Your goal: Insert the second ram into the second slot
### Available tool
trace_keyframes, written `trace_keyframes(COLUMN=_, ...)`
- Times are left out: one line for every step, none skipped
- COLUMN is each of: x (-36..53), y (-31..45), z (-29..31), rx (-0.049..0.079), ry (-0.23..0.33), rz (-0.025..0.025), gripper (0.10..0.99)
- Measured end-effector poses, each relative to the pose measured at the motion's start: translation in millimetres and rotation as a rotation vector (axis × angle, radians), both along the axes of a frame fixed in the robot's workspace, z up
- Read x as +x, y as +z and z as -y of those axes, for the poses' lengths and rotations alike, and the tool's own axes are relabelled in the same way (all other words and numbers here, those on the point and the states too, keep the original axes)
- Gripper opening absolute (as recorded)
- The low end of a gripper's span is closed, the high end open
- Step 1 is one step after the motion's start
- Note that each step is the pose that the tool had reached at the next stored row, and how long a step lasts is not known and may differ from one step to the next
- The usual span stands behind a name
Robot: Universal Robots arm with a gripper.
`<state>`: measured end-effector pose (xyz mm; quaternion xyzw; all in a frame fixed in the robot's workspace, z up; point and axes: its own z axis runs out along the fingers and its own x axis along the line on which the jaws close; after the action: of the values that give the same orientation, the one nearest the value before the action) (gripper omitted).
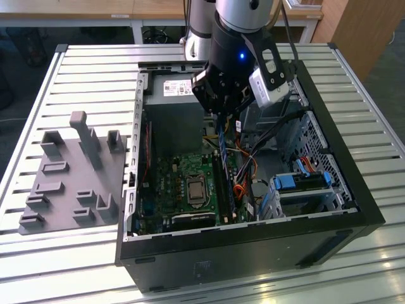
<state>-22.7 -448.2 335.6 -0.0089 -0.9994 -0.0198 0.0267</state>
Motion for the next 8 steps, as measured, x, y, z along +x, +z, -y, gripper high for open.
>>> trace_keyframes(x=0.0, y=-0.2, z=0.0, rx=0.0, ry=0.0, rz=0.0, gripper=0.137)
trace_keyframes(x=0.0, y=-0.5, z=0.0, rx=0.0, ry=0.0, rz=0.0, gripper=0.137)
trace_keyframes(x=0.0, y=-0.7, z=0.0, rx=0.0, ry=0.0, rz=0.0, gripper=0.137)
trace_keyframes(x=0.0, y=-0.9, z=0.0, rx=0.0, ry=0.0, rz=0.0, gripper=0.137)
trace_keyframes(x=0.0, y=-1.0, z=0.0, rx=0.0, ry=0.0, rz=0.0, gripper=0.137)
trace_keyframes(x=0.0, y=-1.2, z=0.0, rx=0.0, ry=0.0, rz=0.0, gripper=0.137)
trace_keyframes(x=0.0, y=-1.5, z=0.0, rx=0.0, ry=0.0, rz=0.0, gripper=0.137)
trace_keyframes(x=0.0, y=-1.6, z=0.0, rx=0.0, ry=0.0, rz=0.0, gripper=0.137)
